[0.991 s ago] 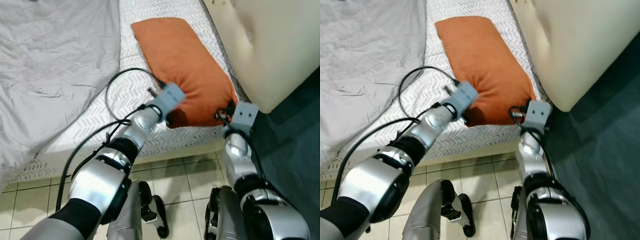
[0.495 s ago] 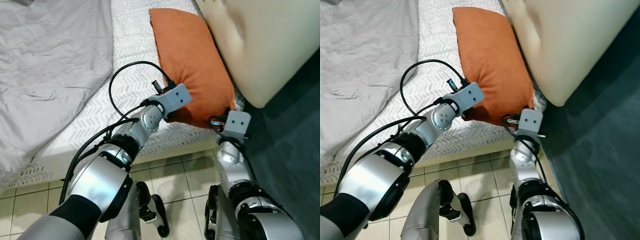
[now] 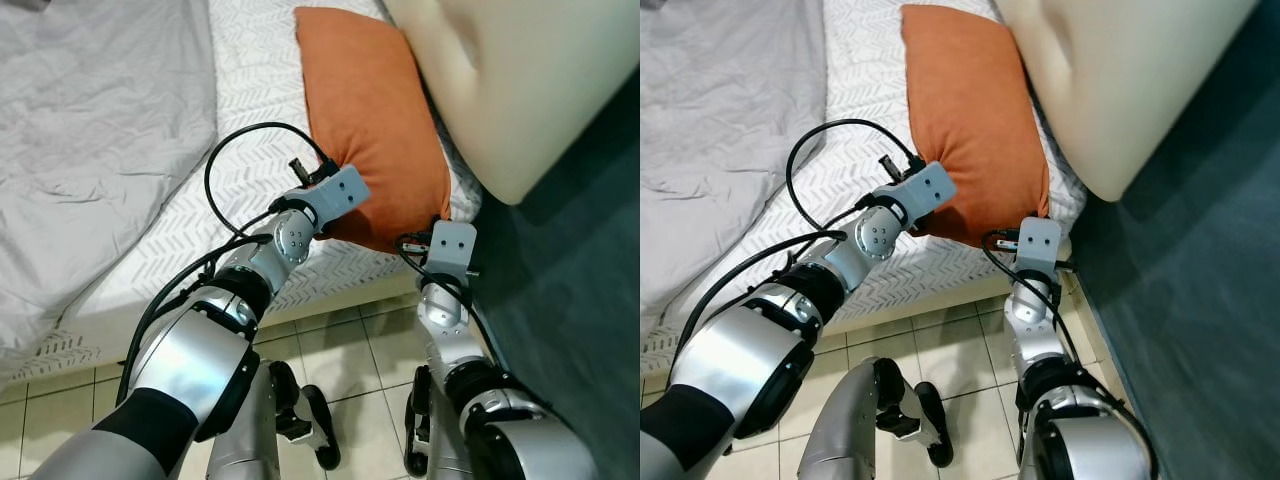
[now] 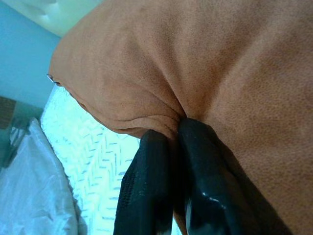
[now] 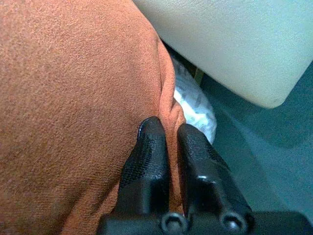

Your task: Clean up the room

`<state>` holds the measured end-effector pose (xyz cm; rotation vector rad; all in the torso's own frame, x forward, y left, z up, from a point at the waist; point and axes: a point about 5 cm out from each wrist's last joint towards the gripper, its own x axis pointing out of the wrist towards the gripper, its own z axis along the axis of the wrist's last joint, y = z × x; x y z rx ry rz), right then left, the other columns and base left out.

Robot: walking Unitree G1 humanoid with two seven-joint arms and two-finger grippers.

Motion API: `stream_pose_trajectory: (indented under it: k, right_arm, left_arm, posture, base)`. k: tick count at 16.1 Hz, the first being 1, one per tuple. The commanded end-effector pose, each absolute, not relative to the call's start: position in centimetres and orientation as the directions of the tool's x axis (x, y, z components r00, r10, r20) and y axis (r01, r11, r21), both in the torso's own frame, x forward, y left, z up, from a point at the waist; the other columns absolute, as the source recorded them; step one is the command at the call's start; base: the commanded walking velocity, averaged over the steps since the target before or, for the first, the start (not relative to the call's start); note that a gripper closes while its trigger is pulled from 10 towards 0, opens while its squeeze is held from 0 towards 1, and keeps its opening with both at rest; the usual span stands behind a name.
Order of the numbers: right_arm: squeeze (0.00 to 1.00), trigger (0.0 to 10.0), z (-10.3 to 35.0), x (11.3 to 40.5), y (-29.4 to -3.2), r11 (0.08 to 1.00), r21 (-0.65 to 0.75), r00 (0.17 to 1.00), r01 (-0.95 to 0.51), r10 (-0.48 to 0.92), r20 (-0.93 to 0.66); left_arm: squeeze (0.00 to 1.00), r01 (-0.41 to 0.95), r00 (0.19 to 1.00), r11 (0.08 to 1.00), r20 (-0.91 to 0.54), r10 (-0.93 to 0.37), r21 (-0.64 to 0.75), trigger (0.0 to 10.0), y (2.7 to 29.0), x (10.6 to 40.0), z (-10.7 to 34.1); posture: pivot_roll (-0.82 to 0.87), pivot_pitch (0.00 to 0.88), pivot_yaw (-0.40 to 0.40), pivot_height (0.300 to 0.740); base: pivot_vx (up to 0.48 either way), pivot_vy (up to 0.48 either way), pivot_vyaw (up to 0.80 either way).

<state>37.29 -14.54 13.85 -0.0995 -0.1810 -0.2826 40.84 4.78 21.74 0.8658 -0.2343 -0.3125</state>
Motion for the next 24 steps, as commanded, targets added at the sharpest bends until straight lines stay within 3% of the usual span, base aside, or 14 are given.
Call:
stream_pose_trajectory:
  k: [1, 4, 5, 6, 8, 10, 11, 12, 14, 16, 19, 21, 24]
  right_arm:
    - [0.0, 0.0, 13.0, 37.2, -15.0, 0.946, -0.121, 0.948, 0.302, -0.284, 0.146]
    - [0.0, 0.0, 14.2, 37.9, -15.6, 0.934, -0.152, 0.94, 0.324, -0.299, 0.164]
    - [0.0, 0.0, 14.2, 37.9, -15.8, 0.934, -0.147, 0.94, 0.325, -0.302, 0.159]
    - [0.0, 0.0, 14.0, 37.9, -15.8, 0.936, -0.144, 0.942, 0.32, -0.299, 0.149]
    - [0.0, 0.0, 13.5, 37.8, -15.9, 0.94, -0.135, 0.946, 0.315, -0.3, 0.12]
    - [0.0, 0.0, 13.0, 37.7, -15.8, 0.942, -0.117, 0.948, 0.314, -0.304, 0.089]
    - [0.0, 0.0, 12.3, 37.6, -14.6, 0.956, -0.087, 0.96, 0.279, -0.276, 0.051]
    - [0.0, 0.0, 12.1, 37.5, -14.2, 0.961, -0.07, 0.963, 0.268, -0.266, 0.038]
    - [0.0, 0.0, 11.5, 37.2, -12.6, 0.974, -0.011, 0.974, 0.226, -0.226, -0.003]
    - [0.0, 0.0, 11.4, 37.3, -11.8, 0.975, 0.088, 0.978, 0.205, -0.202, -0.041]
    - [0.0, 0.0, 12.3, 37.7, -12.0, 0.976, 0.087, 0.979, 0.202, -0.201, -0.013]
    - [0.0, 0.0, 15.0, 39.0, -12.0, 0.982, 0.055, 0.982, 0.181, -0.184, 0.052]
    - [0.0, 0.0, 16.4, 39.6, -11.7, 0.99, -0.02, 0.986, 0.141, -0.139, 0.093]
  left_arm:
    - [0.0, 0.124, 0.922, 0.645, 0.152, -0.356, 0.754, 0.0, 4.3, 41.2, 24.4]
    - [0.0, 0.197, 0.928, 0.741, 0.121, -0.352, 0.642, 0.0, 4.4, 41.4, 25.2]
    - [0.0, 0.242, 0.933, 0.775, 0.079, -0.351, 0.584, 4.8, 4.8, 41.5, 24.5]
    - [1.0, 0.283, 0.933, 0.802, 0.043, -0.358, 0.526, 10.0, 5.3, 41.5, 23.6]
    - [1.0, 0.308, 0.935, 0.819, 0.006, -0.355, 0.484, 10.0, 7.0, 41.5, 22.1]
    - [1.0, 0.311, 0.934, 0.791, -0.015, -0.357, 0.527, 10.0, 8.5, 41.3, 20.9]
    - [1.0, 0.255, 0.952, 0.785, -0.005, -0.306, 0.565, 10.0, 11.8, 41.3, 20.1]
    - [1.0, 0.231, 0.959, 0.796, 0.01, -0.285, 0.56, 10.0, 12.9, 41.2, 20.1]
    - [1.0, 0.173, 0.971, 0.867, 0.066, -0.229, 0.467, 10.0, 16.2, 40.9, 20.1]
    - [1.0, 0.204, 0.968, 0.938, 0.084, -0.235, 0.28, 10.0, 18.5, 39.5, 17.9]
    - [1.0, 0.263, 0.955, 0.93, 0.07, -0.289, 0.257, 10.0, 18.4, 37.7, 15.4]
    - [1.0, 0.339, 0.938, 0.922, 0.012, -0.347, 0.188, 10.0, 16.8, 32.6, 10.7]
    - [1.0, 0.41, 0.912, 0.902, -0.033, -0.409, 0.139, 10.0, 14.7, 29.5, 8.7]
  posture:
    - [-0.25, 0.373, 0.097, 0.615]
    - [-0.22, 0.361, 0.099, 0.615]
    - [-0.2, 0.359, 0.09, 0.615]
    - [-0.2, 0.358, 0.09, 0.615]
    - [-0.17, 0.35, 0.072, 0.615]
    - [-0.17, 0.351, 0.073, 0.615]
    - [-0.13, 0.346, 0.065, 0.615]
    - [-0.12, 0.344, 0.065, 0.615]
    - [-0.1, 0.336, 0.063, 0.615]
    - [-0.06, 0.322, 0.06, 0.615]
    - [-0.04, 0.319, 0.055, 0.615]
    - [0.0, 0.316, 0.037, 0.615]
    - [0.02, 0.316, 0.028, 0.615]
  base:
    - [0.0, 0.0, 0.0]
    - [0.0, 0.0, 0.0]
    - [0.0, 0.0, 0.0]
    - [0.0, 0.0, 0.0]
    - [0.0, 0.0, 0.0]
    - [0.0, 0.0, 0.0]
    - [0.0, 0.0, 0.0]
    - [0.0, 0.0, 0.0]
    - [0.0, 0.0, 0.0]
    - [0.0, 0.0, 0.0]
    - [0.0, 0.0, 0.0]
    - [0.0, 0.0, 0.0]
    - [0.0, 0.0, 0.0]
